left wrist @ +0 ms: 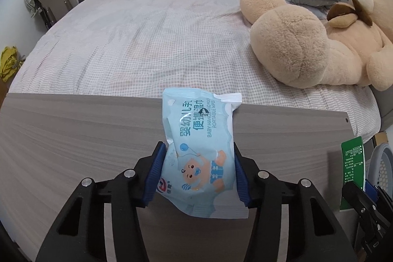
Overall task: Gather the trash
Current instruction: 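Grasp the blue baby-wipes pack with the left tool while the right holds the box, then carry both items over the basket and open both tools to drop them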
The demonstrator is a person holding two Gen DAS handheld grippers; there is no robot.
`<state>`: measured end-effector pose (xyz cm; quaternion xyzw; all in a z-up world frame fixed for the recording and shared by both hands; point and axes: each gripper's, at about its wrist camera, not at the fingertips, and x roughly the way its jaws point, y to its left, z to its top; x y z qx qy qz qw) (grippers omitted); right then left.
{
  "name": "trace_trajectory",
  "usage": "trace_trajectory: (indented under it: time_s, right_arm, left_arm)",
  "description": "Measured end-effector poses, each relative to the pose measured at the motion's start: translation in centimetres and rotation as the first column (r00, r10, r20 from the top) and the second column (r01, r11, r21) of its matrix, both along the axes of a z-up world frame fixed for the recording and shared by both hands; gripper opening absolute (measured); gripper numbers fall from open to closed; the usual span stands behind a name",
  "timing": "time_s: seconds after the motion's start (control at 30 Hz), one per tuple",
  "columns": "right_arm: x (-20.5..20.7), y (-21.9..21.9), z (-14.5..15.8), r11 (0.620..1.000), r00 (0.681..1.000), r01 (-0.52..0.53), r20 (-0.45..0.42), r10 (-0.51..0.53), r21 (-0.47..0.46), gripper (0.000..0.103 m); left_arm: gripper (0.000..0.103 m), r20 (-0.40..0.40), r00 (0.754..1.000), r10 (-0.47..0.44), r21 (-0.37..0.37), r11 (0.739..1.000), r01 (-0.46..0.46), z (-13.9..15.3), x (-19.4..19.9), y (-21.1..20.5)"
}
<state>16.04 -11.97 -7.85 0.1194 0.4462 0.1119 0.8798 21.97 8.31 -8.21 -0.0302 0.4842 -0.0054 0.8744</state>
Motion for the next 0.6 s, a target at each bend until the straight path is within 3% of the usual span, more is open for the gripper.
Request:
trace_trajectory:
  time_s: [0.6]
  right_arm:
    - [-5.8,-1.3,3.6,0.999,0.997,0.027,0.067,-0.025,-0.039,0.042]
  left_arm:
    - [0.051,0.129,0.988,-0.08,0.055,0.996,0.073,4.5,-8.5,-3.4]
